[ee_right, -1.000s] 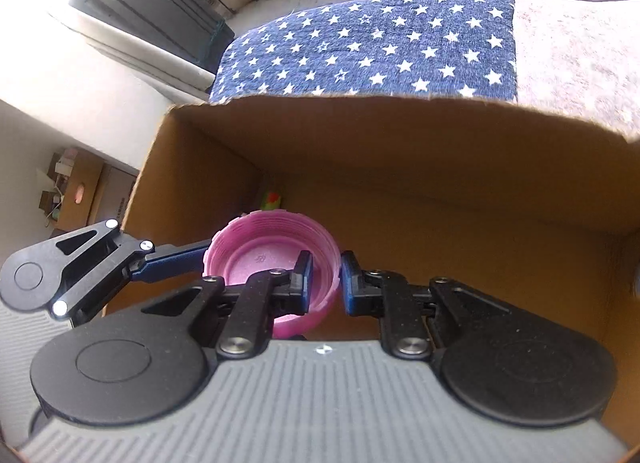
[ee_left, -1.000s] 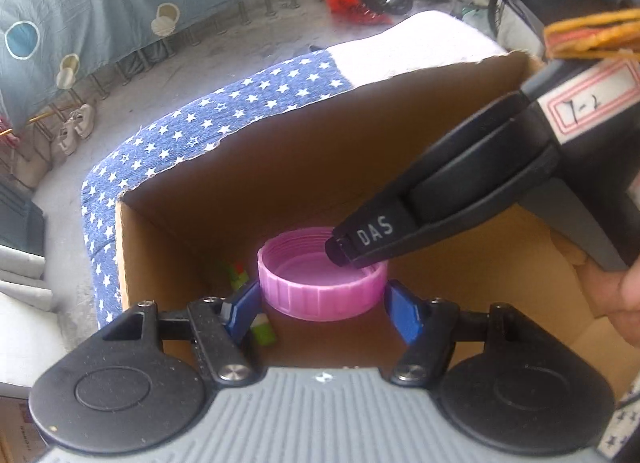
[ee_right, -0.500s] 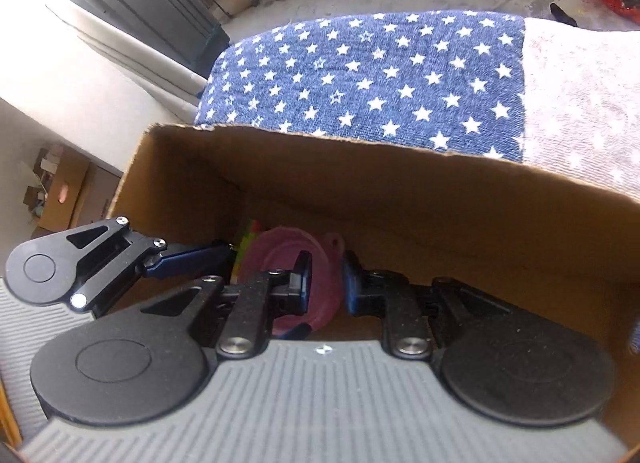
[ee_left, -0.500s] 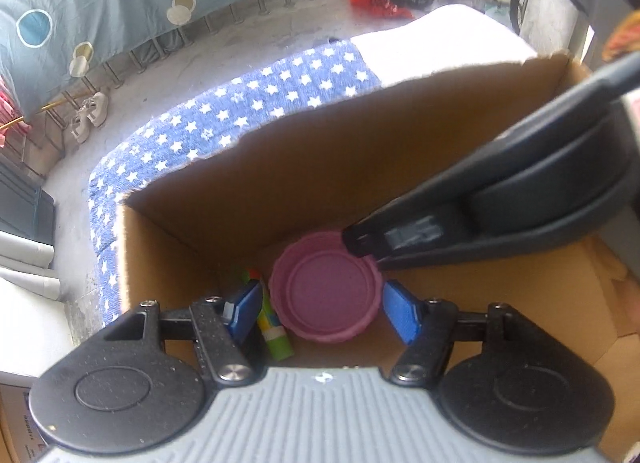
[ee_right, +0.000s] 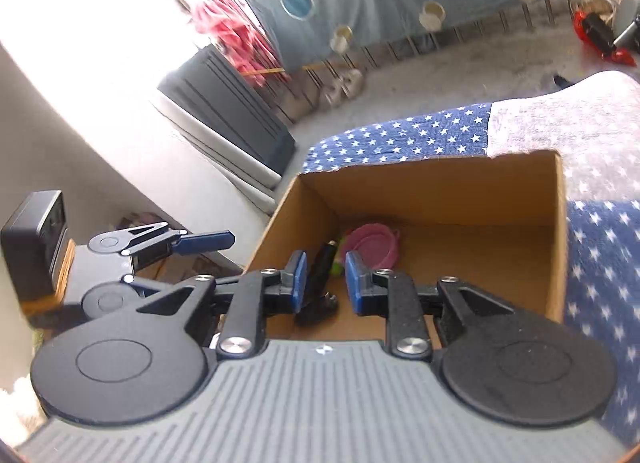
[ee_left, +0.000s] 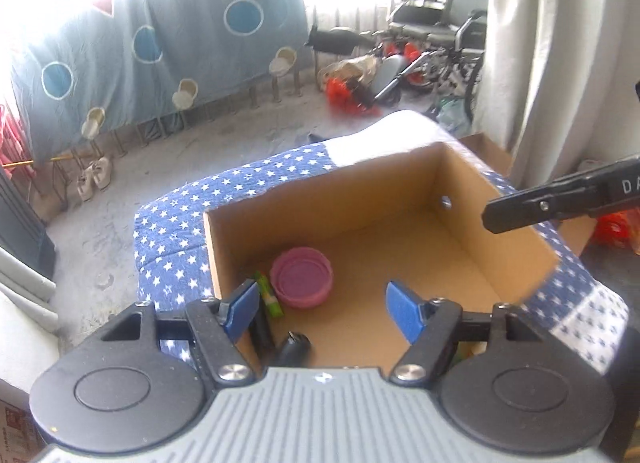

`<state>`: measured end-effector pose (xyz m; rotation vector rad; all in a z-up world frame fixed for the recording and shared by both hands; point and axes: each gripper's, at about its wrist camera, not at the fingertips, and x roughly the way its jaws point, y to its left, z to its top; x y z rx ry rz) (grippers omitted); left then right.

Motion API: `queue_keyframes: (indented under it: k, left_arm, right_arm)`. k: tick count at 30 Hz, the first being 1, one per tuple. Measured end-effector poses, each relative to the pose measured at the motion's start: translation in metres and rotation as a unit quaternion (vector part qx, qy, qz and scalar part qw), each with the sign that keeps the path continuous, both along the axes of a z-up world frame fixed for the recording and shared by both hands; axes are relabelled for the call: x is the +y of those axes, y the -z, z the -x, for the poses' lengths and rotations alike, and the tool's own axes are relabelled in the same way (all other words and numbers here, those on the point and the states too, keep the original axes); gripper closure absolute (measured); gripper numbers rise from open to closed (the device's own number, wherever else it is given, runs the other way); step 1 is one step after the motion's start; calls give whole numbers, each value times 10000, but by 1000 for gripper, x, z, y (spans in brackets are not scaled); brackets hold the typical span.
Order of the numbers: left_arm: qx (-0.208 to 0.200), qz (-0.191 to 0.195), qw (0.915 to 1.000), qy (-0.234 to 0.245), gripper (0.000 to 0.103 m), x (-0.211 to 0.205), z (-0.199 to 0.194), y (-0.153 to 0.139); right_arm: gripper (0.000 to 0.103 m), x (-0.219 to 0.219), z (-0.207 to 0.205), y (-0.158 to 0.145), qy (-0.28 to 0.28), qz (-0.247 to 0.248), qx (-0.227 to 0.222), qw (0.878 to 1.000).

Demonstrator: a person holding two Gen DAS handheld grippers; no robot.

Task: Organize rigid objects
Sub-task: 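Grasp the black electrical tape roll with the right gripper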

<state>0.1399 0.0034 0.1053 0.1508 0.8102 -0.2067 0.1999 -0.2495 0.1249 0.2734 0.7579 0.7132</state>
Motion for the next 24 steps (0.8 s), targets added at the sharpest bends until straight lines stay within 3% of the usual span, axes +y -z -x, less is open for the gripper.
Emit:
queue_keyframes:
  k: [3,6,13,16,24]
  left_arm:
    - [23,29,9998,187,28,-7,46,14]
    - [347,84,9982,491,28,-15,77,48]
    - [996,150,9913,850,28,-30,104,121]
    - [1104,23,9897,908,28,-38,106,139]
    - [1018,-256,9904,904,28,-48,102,151]
  right_arm:
    - [78,-18,54,14,29,-135,-133,9998]
    - [77,-23,92,50,85,-153,54,9998]
    - [76,10,131,143,188,348,635,9972]
    - [74,25,134,159,210,574,677,9958]
    - [73,44,122,170,191,922,611,9937]
